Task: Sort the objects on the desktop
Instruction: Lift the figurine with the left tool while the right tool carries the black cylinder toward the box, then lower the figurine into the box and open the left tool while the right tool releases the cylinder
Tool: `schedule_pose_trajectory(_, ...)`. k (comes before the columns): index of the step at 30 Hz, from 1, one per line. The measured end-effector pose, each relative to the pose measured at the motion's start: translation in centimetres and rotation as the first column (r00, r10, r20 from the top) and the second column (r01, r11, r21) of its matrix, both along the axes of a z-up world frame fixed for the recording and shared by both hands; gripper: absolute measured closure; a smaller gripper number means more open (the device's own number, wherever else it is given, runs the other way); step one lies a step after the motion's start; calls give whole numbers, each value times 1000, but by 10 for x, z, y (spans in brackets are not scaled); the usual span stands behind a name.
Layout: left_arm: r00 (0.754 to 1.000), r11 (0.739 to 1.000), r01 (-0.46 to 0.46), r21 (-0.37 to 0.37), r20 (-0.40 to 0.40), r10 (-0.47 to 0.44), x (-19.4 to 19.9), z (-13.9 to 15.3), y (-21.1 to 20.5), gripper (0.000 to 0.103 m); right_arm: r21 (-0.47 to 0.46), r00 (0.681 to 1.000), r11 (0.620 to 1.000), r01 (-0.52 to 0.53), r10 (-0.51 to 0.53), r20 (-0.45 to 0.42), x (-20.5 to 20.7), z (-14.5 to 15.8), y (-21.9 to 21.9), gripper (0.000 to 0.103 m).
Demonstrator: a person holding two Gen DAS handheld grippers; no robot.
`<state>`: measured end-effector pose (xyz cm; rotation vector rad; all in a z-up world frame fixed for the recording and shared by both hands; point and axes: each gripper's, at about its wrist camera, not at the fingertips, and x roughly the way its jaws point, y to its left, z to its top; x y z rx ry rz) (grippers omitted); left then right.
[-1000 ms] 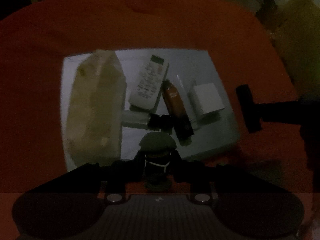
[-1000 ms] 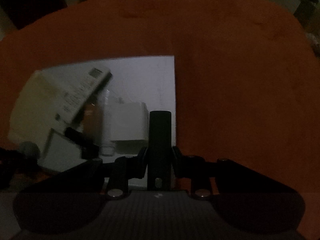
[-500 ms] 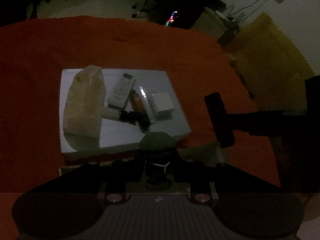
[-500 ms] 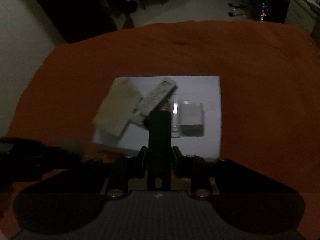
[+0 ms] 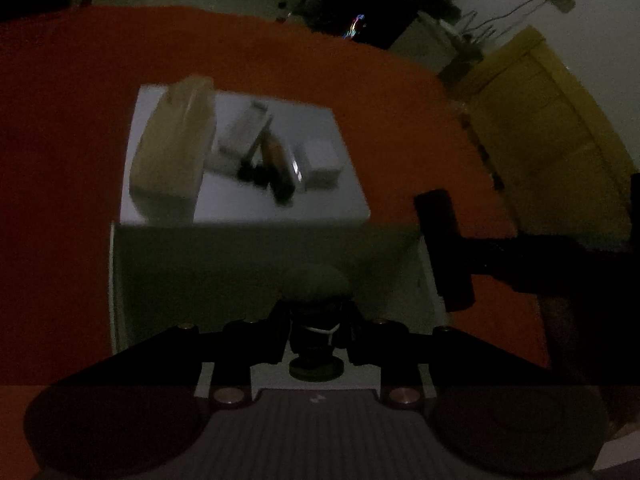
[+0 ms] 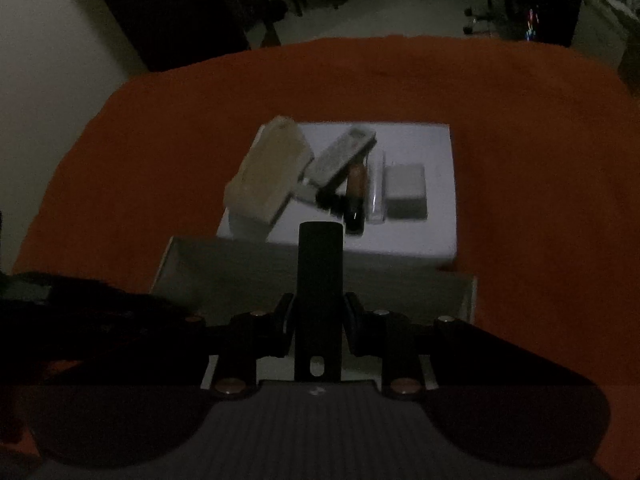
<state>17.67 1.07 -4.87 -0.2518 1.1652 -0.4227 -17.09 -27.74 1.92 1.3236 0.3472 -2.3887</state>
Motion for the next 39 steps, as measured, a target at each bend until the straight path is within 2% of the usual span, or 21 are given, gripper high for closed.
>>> schedule_pose_trajectory(4, 999, 1000, 1, 18, -43, 0, -10, -19, -4, 79, 12, 998, 1000, 5, -5, 56, 9, -22, 5, 75)
schedule_pose_trajectory(9, 994, 998, 16, 58, -107, -10, -18, -48, -10, 79, 51, 988, 999, 18, -26, 154, 11, -65, 12, 75)
schedule_pose_trajectory(15, 990, 995, 11, 100, -138, 3, -22, -72, -14, 79, 141, 978, 990, 32, -60, 199, 5, -111, 17, 75)
schedule_pose_trajectory(28, 983, 982, 6, 186, -180, 28, -20, -116, -30, 79, 252, 973, 966, 66, -118, 199, -5, -161, 26, 75)
schedule_pose_trajectory(29, 982, 981, 5, 194, -186, 32, -21, -121, -31, 79, 261, 972, 963, 65, -120, 201, -5, -165, 26, 75)
schedule_pose_trajectory(30, 979, 981, 2, 196, -199, 38, -21, -125, -31, 79, 260, 964, 958, 119, -174, 199, -5, -170, 25, 75)
schedule_pose_trajectory(34, 966, 979, -18, 203, -249, 70, -21, -142, -29, 79, 292, 969, 951, 100, -160, 189, -3, -181, 27, 75)
schedule_pose_trajectory(39, 971, 973, -13, 231, -229, 67, -23, -145, -28, 80, 293, 967, 948, 122, -180, 181, -7, -187, 32, 75)
